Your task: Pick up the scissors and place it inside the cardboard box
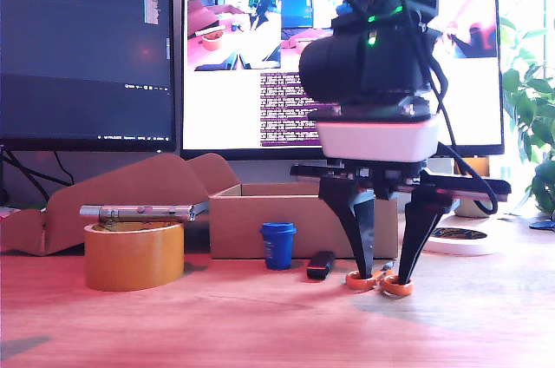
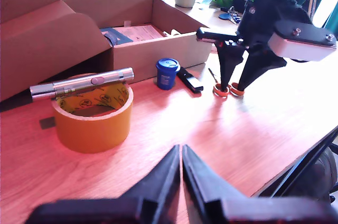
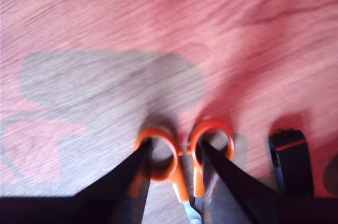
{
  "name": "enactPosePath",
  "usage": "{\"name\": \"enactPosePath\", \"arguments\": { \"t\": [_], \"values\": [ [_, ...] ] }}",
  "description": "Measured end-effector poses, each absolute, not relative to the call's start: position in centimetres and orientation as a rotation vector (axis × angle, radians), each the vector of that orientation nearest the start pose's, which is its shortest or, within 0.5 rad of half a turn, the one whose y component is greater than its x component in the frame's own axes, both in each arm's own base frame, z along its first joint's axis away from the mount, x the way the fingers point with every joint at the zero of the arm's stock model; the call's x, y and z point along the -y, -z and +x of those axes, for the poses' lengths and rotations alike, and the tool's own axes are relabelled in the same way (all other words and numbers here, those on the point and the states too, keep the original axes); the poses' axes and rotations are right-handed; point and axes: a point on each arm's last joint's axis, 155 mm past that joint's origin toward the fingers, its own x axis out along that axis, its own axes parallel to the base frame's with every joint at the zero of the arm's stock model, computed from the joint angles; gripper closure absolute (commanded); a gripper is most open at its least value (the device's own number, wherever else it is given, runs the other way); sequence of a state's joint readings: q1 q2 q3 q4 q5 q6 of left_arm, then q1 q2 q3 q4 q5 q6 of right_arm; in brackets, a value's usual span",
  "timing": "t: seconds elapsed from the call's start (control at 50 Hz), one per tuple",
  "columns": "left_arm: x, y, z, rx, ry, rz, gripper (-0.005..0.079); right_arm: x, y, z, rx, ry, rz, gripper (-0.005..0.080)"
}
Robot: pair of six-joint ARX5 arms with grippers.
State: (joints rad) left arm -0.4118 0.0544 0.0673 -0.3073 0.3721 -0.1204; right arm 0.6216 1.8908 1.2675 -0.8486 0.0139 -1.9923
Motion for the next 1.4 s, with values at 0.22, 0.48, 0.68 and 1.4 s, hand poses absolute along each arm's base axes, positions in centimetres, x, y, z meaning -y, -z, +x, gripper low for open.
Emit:
{"name": "enactPosePath", "arguments": {
  "t": [0.22, 0.48, 0.68, 1.4],
  "values": [
    [15.31, -11.16, 18.34, -0.349, 0.759, -0.107, 0.0764, -20.82, -0.87, 29.52, -0.450, -1.828, -1.969, 0.0551],
    [15.30, -11.16, 18.35, -0.349, 0.758, -0.107, 0.0763, -20.80, -0.81, 29.52, -0.452, -1.829, -1.969, 0.0660],
    [15.13, -11.12, 18.52, -0.348, 0.745, -0.105, 0.0764, -20.81, -0.81, 29.51, -0.452, -1.830, -1.968, 0.0707],
    [15.10, -11.00, 18.49, -0.353, 0.744, -0.105, 0.0764, -20.49, -0.86, 29.78, -0.467, -1.814, -1.995, 0.0762]
  ]
}}
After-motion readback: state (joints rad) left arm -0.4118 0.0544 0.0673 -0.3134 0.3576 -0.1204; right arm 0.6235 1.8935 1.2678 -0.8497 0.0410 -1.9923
